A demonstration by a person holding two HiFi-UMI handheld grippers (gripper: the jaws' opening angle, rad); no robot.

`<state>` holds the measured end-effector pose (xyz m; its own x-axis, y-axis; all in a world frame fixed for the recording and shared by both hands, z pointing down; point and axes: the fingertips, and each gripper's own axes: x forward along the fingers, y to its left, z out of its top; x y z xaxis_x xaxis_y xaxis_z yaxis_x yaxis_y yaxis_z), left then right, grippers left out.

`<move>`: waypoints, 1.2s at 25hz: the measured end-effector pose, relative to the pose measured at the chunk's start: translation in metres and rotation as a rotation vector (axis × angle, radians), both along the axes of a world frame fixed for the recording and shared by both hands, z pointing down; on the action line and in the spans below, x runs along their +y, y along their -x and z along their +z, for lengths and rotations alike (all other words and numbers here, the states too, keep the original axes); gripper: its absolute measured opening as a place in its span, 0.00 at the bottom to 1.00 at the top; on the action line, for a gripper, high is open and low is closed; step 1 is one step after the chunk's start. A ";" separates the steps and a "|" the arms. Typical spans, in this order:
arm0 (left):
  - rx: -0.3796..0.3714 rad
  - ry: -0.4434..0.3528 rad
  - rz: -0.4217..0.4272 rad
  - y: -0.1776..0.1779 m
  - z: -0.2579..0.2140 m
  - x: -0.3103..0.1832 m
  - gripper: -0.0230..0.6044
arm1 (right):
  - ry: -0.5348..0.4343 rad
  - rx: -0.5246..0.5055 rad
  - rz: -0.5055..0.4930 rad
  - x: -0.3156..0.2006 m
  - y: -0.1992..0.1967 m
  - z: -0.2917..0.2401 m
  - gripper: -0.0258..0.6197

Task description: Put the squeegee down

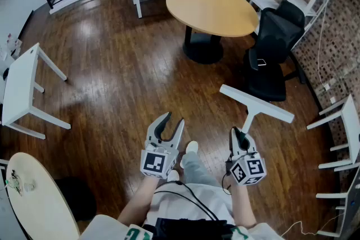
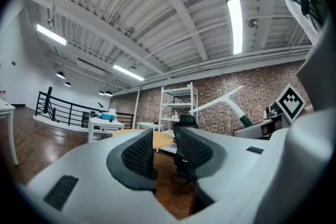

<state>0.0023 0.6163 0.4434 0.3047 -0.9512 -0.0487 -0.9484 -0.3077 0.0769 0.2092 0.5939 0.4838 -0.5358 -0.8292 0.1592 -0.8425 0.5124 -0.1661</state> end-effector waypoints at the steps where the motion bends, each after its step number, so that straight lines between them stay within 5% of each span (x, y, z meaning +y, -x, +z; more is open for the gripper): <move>1: -0.004 0.000 0.000 -0.001 0.000 -0.011 0.29 | 0.002 -0.008 0.000 -0.013 -0.001 0.001 0.07; 15: -0.119 -0.005 -0.027 -0.014 -0.032 -0.194 0.29 | -0.055 -0.149 -0.108 -0.214 0.019 -0.016 0.07; 30: -0.153 -0.004 0.032 -0.018 0.002 -0.327 0.29 | 0.049 -0.170 -0.111 -0.315 0.024 0.029 0.07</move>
